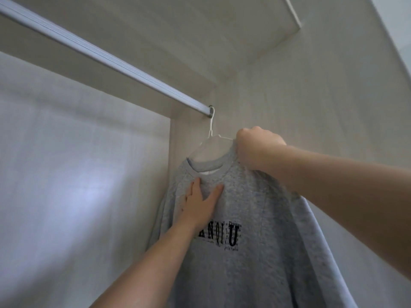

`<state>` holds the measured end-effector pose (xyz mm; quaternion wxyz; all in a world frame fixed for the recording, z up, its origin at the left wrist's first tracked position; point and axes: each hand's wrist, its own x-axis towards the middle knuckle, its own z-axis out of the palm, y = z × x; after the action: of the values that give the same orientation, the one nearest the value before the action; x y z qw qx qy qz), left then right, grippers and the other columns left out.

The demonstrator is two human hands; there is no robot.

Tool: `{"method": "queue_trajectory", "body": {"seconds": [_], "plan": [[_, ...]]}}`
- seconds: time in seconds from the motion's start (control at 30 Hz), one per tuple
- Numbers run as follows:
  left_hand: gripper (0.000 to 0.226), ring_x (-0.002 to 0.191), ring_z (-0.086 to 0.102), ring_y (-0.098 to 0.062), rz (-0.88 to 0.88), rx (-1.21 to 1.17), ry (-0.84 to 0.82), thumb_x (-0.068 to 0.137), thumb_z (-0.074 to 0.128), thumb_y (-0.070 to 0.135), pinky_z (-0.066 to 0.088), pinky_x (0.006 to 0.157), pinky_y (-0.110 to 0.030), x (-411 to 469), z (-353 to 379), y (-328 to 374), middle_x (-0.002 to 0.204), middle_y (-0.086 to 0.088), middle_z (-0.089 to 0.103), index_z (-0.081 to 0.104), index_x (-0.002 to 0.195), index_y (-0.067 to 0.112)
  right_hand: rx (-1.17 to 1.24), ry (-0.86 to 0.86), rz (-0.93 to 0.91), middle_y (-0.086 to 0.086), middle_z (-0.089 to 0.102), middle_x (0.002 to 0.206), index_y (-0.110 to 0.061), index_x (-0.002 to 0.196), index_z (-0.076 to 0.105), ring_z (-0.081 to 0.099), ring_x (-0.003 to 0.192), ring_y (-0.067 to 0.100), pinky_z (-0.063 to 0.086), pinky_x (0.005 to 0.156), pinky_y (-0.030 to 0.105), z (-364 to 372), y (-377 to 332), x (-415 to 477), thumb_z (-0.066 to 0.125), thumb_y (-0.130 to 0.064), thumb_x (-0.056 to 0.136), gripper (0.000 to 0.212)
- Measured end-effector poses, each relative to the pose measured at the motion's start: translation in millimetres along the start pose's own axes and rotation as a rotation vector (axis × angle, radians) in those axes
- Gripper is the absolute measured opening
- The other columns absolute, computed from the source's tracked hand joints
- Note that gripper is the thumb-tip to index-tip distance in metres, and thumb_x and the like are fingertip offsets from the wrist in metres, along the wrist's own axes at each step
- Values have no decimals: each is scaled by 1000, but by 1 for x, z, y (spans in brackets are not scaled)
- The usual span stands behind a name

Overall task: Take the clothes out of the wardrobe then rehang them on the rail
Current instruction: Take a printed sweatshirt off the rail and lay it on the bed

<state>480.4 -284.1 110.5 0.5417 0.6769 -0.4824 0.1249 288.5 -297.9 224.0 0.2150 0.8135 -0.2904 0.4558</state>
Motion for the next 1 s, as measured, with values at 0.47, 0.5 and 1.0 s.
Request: {"method": "queue_trajectory", "body": {"seconds": [0.47, 0.5, 1.0], "plan": [[100, 153, 1, -21, 75, 4, 78, 81, 42, 83, 6, 123, -49, -1, -11, 21, 167, 9, 0, 3, 159, 34, 201, 151, 45, 9, 43, 77, -7, 96, 57, 48, 73, 35, 39, 67, 35, -4, 13, 13, 46, -18, 95, 15], [100, 153, 1, -20, 85, 8, 83, 81, 41, 84, 7, 123, -50, -3, -12, 24, 167, 9, 0, 3, 159, 34, 207, 162, 42, 10, 44, 79, -7, 98, 57, 48, 74, 36, 39, 67, 35, -6, 15, 11, 46, -17, 96, 15], [83, 152, 7, -21, 355, 203, 419, 90, 29, 68, 13, 122, -49, -94, 26, 66, 166, 0, 12, 16, 157, 21, 270, 222, -86, 11, 68, 86, -21, 96, 59, 60, 85, 38, 49, 71, 43, -55, 121, -159, 48, -33, 98, 16]]}}
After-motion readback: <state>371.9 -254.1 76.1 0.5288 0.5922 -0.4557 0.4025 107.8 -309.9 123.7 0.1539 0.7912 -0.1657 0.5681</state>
